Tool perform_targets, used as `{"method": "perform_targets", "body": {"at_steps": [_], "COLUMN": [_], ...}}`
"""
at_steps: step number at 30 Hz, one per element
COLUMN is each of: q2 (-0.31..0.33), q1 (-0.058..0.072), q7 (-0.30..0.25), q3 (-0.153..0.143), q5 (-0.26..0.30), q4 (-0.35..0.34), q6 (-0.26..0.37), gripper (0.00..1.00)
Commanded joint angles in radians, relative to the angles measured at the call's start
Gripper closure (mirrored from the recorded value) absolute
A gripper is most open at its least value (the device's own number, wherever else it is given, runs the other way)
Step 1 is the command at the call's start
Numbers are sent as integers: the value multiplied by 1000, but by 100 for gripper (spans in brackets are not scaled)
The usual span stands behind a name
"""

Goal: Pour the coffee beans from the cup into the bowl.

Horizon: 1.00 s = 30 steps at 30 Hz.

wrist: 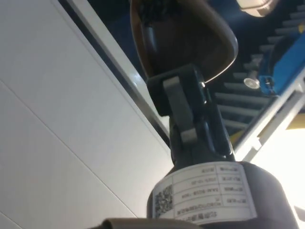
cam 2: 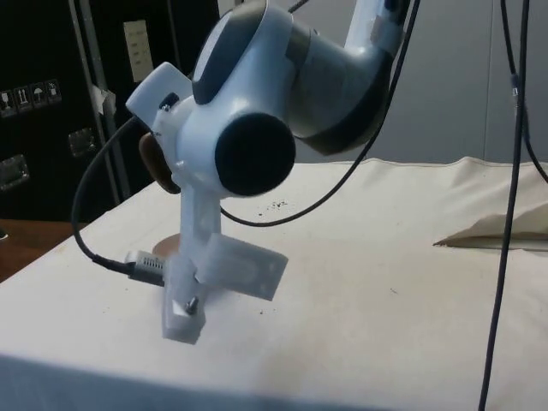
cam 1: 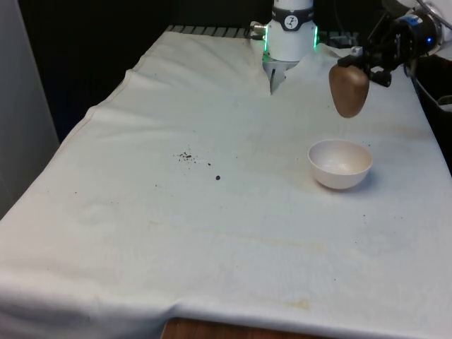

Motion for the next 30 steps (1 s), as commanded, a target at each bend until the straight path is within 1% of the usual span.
{"method": "perform_targets", "body": {"at_steps": [1,3,4,6,10,12,13,19,20,21,28,29,30], "q2": [3,5,8,14,29,31,34,51,51,54,77,74,80], "q1": [3,3,0,4,4,0,3,4,0,4,5,0,5], "q7": [-5,-8,-3,-16,-23,-18,-26,-49,-42,-52,-79,-70,-82], "q3": [-2,-2,1,-1,0,3,1,2,4,2,3,6,3], "q5": [-14,-20,-18,-38,-61,-60,-65,-88,-86,-92,-125,-119,-129], "q4": [-2,-3,-1,-3,-3,-2,-4,-4,-3,-4,-5,-4,-5], "q6": [-9,-13,-14,-25,-44,-43,-51,-74,-72,-78,-115,-108,-122], "gripper": [100,100,100,100,100,100,100,100,100,100,100,100,100]}}
